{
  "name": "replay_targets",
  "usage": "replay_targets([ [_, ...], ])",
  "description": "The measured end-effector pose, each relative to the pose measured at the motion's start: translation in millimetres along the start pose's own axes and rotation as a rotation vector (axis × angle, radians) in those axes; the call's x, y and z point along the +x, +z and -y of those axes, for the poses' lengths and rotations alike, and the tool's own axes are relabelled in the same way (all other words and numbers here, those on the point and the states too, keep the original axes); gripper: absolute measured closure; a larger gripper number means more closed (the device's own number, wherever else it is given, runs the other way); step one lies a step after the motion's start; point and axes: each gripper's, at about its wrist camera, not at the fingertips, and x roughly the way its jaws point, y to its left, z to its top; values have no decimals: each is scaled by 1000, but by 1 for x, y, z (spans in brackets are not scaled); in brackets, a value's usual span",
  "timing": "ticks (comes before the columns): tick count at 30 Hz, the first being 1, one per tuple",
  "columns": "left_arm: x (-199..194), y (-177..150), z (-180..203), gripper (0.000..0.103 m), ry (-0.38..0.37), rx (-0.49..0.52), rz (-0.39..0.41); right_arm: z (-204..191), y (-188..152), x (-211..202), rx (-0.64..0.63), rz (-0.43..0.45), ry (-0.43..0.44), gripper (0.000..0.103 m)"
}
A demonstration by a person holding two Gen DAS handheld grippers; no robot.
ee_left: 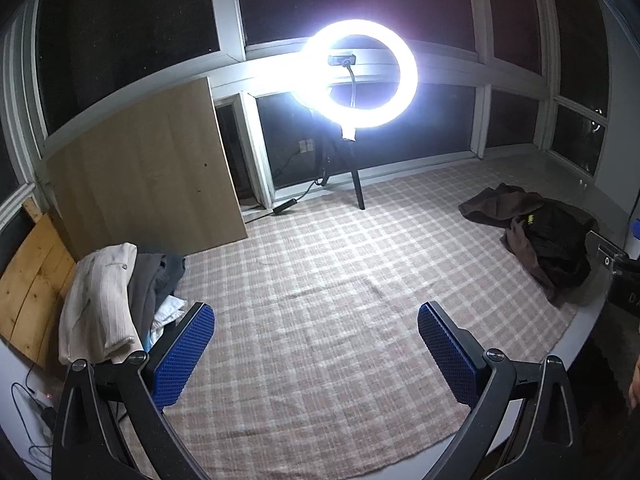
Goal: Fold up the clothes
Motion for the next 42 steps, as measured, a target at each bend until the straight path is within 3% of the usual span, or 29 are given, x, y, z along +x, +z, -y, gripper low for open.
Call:
replay_targets([
  [28,23,20,21,1,13,-22,-12,18,18,43,-14,1,31,0],
  [32,37,32,25,1,-1,-33,-13,41,16,60,-15,14,24,0],
  [36,50,51,29,1,-29,-48,1,89,15,81,30,45,33,0],
  [42,81,85,48,1,-91,-55,9,167,23,119,30,23,-61,0],
])
